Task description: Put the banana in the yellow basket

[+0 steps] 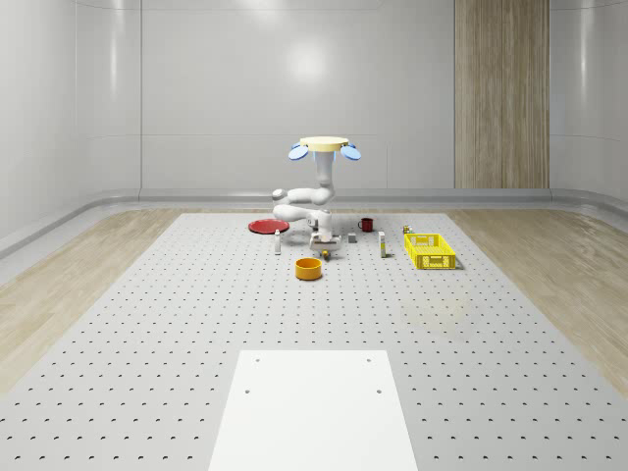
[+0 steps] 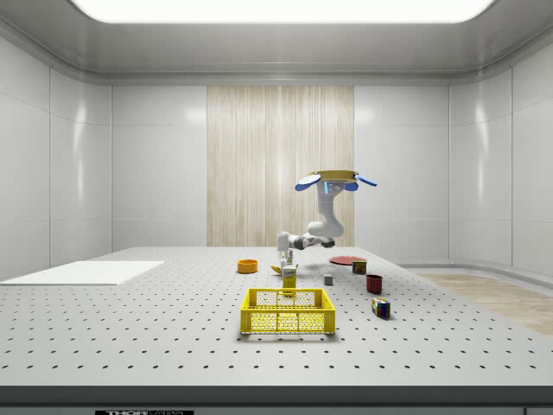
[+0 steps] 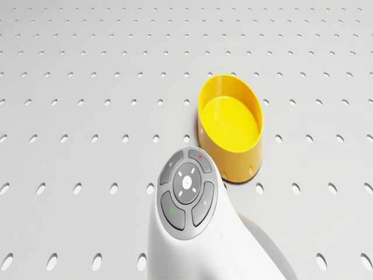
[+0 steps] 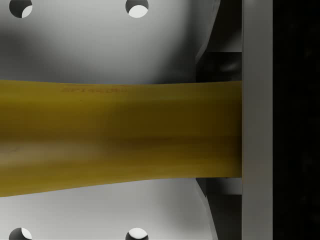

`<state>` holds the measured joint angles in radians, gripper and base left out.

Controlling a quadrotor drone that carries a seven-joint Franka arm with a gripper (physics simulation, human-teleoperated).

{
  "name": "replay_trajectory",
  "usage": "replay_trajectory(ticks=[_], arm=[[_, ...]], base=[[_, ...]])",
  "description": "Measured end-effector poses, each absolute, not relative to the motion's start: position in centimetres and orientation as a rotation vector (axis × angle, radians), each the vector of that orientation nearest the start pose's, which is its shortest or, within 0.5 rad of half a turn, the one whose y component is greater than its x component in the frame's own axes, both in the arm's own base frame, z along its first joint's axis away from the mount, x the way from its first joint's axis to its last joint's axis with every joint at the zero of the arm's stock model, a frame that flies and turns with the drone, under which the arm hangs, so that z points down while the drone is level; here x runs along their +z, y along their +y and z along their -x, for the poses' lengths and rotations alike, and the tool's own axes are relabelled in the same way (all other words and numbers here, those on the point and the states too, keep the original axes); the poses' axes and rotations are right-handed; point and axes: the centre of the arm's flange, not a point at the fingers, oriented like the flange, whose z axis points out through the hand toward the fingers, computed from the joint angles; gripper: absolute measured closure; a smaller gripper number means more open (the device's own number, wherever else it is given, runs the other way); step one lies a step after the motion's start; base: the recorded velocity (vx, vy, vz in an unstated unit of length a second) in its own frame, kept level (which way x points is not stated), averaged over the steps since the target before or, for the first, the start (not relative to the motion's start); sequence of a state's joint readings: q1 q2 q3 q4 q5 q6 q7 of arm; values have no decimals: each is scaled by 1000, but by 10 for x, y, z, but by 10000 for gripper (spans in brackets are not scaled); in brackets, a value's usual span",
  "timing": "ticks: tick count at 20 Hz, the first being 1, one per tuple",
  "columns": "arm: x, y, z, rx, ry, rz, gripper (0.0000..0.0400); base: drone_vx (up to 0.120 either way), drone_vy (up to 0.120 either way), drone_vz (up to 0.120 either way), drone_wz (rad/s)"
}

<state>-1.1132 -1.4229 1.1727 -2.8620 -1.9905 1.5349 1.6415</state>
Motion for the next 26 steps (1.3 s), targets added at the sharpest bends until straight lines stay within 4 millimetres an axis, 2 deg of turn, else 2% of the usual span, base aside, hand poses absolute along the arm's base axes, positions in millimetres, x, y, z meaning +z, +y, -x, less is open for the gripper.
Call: replay_trajectory(ticks=[2,7,11,14,22,26], arm=[[538,2,-299,789,-1,0,210],[537,1,-298,822,0,3,211],[525,2,-299,829,1,3,211],[515,2,-299,830,2,4,211],[503,2,-299,826,2,4,211],[502,2,-299,825,2,4,211]], base=[[0,0,0,0],[0,0,0,0],[0,0,0,0],[0,0,107,0],[-110,115,120,0],[-20,120,120,0]])
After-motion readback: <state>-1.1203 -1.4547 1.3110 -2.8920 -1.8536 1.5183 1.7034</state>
